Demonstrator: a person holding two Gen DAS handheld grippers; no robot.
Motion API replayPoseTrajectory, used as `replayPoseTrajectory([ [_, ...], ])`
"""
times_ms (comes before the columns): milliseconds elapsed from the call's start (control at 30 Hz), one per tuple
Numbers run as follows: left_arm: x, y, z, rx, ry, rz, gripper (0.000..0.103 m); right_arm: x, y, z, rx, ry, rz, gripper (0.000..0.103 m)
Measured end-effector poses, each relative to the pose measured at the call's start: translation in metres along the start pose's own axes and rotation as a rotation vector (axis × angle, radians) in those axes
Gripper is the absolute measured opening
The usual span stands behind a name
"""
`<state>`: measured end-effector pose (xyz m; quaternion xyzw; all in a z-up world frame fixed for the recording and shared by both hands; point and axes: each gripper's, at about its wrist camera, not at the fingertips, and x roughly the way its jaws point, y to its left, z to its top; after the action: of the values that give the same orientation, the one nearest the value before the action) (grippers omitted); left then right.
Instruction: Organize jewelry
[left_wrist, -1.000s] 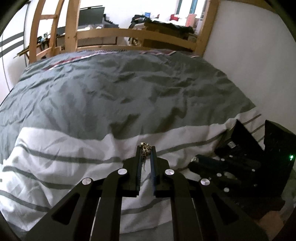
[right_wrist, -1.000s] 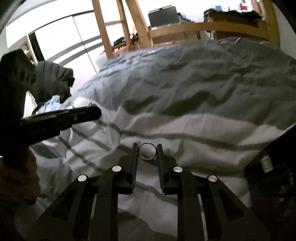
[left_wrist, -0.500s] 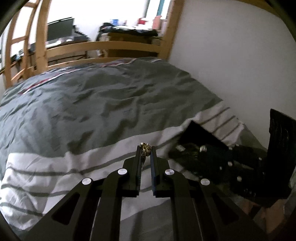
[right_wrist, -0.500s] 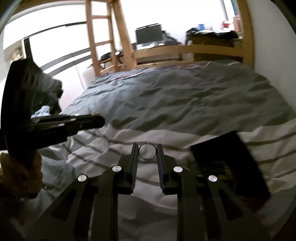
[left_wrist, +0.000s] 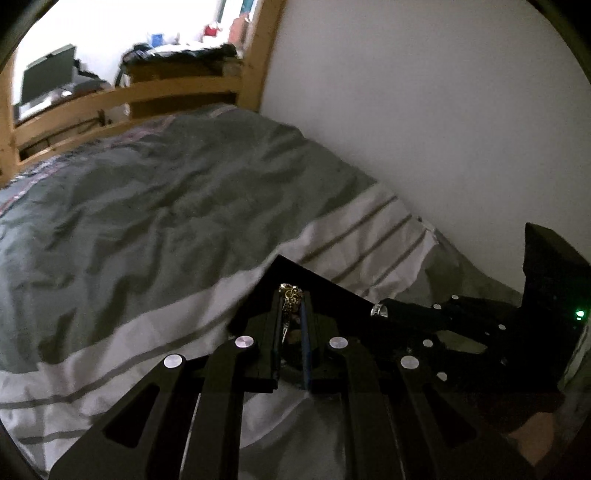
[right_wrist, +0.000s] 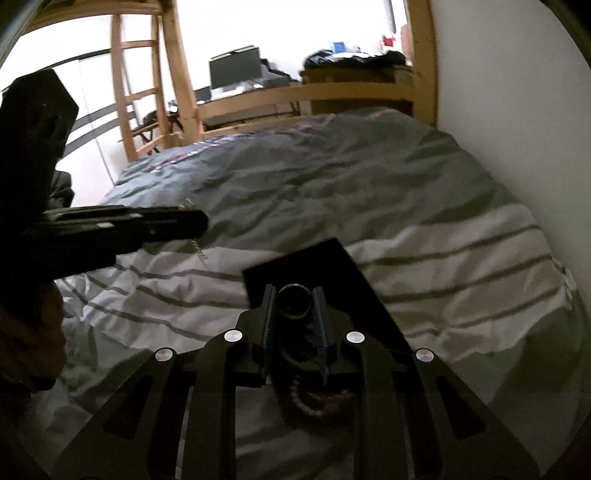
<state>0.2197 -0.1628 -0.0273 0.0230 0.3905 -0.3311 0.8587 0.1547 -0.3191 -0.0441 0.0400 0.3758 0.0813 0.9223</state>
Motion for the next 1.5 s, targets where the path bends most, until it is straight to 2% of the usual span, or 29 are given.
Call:
replayPoseTrajectory([
  [267,0.055,-0.014,-0.003,-0.004,0.083,-0.020,0.008,0.021,-0.023,-0.010,0.066,0.088,-0.011,0.020],
  [467,0.066,-0.008,-0.006,-0.035,0.107,-0.039,0.008,0.027,-0.022,-0.012,0.062,0.115,-0.004,0.021],
  [500,0.067,-0.008,-0.006,-0.039,0.111,-0.044,0.010,0.029,-0.021,-0.013,0.059,0.121,-0.009,0.021],
  [567,0.065,-0.004,-0.006,-0.062,0.110,-0.046,0.035,0.029,-0.021,-0.013,0.059,0.123,-0.022,0.024],
  [600,0.062,-0.003,-0.006,-0.068,0.099,-0.040,0.054,0.029,-0.022,-0.013,0.062,0.122,-0.023,0.026],
  [633,0.058,-0.001,-0.006,-0.075,0.082,-0.029,0.060,0.027,-0.021,-0.013,0.064,0.115,-0.023,0.038],
  [667,0.054,0.001,-0.005,-0.082,0.072,-0.025,0.060,0.025,-0.021,-0.013,0.065,0.099,-0.022,0.058],
  [700,0.050,0.003,-0.004,-0.091,0.069,-0.028,0.061,0.022,-0.020,-0.012,0.064,0.081,-0.021,0.065],
  [767,0.041,0.008,-0.001,-0.117,0.051,-0.010,0.072,0.013,-0.019,-0.011,0.065,0.028,-0.033,0.085],
  [800,0.036,0.010,0.000,-0.128,0.037,0.002,0.079,0.008,-0.019,-0.010,0.064,0.002,-0.053,0.090],
  [867,0.020,0.015,0.001,-0.142,-0.014,0.108,0.084,-0.006,-0.016,-0.007,0.062,-0.046,-0.087,0.092],
  [900,0.013,0.015,0.002,-0.133,-0.028,0.132,0.084,-0.014,-0.013,-0.006,0.057,-0.067,-0.092,0.092],
  [1033,-0.010,0.010,0.002,-0.092,-0.061,0.165,0.089,-0.038,-0.001,0.000,0.044,-0.113,-0.130,0.097],
  [1100,-0.024,0.005,0.001,-0.085,-0.095,0.191,0.092,-0.049,0.002,0.000,0.079,-0.122,-0.139,0.099],
  [1200,-0.048,-0.005,-0.002,-0.062,-0.152,0.200,0.096,-0.065,0.011,-0.003,0.097,-0.098,-0.134,0.099],
  [1233,-0.055,-0.007,-0.002,-0.060,-0.157,0.206,0.096,-0.070,0.015,-0.003,0.097,-0.077,-0.166,0.099],
  [1367,-0.066,-0.011,-0.005,-0.074,-0.082,0.194,0.096,-0.093,0.021,-0.004,0.149,-0.038,-0.251,0.099],
  [1400,-0.065,-0.011,-0.008,-0.081,-0.052,0.211,0.096,-0.096,0.021,-0.004,0.169,-0.025,-0.258,0.099],
  [1500,-0.070,-0.015,-0.018,-0.072,-0.027,0.227,0.096,-0.109,0.021,-0.006,0.220,0.021,-0.245,0.099],
])
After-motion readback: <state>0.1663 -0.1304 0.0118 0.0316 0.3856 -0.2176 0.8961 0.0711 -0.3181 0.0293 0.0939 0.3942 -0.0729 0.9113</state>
